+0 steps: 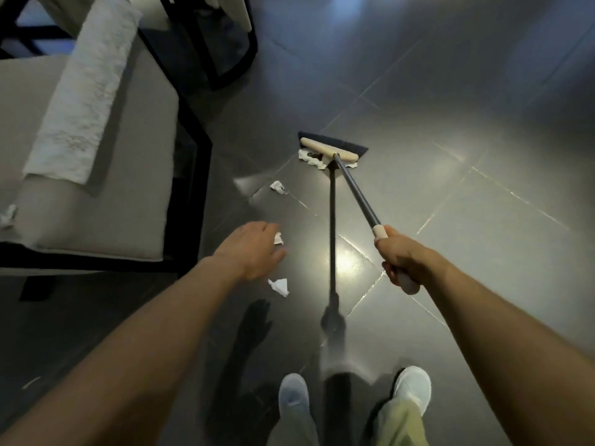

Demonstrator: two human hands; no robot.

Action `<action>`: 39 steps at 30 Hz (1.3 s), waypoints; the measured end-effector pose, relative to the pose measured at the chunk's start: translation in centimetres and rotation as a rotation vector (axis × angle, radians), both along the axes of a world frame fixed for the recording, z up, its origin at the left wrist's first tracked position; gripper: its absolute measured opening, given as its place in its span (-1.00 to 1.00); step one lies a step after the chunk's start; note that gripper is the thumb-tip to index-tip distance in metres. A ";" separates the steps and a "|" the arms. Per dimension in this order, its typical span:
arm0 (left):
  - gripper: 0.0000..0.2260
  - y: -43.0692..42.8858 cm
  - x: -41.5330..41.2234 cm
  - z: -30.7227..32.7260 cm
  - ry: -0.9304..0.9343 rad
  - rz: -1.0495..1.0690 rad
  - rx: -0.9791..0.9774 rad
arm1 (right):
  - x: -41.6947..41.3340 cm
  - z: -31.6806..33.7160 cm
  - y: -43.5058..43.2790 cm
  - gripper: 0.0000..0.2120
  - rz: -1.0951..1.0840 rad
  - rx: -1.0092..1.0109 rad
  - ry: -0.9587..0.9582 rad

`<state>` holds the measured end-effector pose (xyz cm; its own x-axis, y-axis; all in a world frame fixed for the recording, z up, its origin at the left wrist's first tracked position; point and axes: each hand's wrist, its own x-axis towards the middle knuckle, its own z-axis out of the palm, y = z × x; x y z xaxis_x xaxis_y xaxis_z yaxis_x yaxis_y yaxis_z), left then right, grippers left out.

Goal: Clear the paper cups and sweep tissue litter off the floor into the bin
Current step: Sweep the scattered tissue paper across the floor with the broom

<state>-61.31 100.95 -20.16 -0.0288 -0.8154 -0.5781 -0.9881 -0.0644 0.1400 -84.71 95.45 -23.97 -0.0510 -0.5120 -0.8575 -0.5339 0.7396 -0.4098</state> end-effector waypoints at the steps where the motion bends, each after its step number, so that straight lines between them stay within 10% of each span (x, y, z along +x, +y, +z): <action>1: -0.53 0.6 0.4 0.0 -0.001 -0.001 0.003 | 0.2 0.0 1.2 -0.71 -0.005 -0.004 0.005; 25: -0.48 29.9 -4.3 5.4 0.002 -0.030 -0.056 | -3.4 6.5 36.9 -0.77 0.011 -0.092 -0.104; 39: -0.44 34.0 5.2 4.7 -0.008 0.104 -0.071 | 5.5 5.3 30.7 -0.79 0.026 -0.243 -0.080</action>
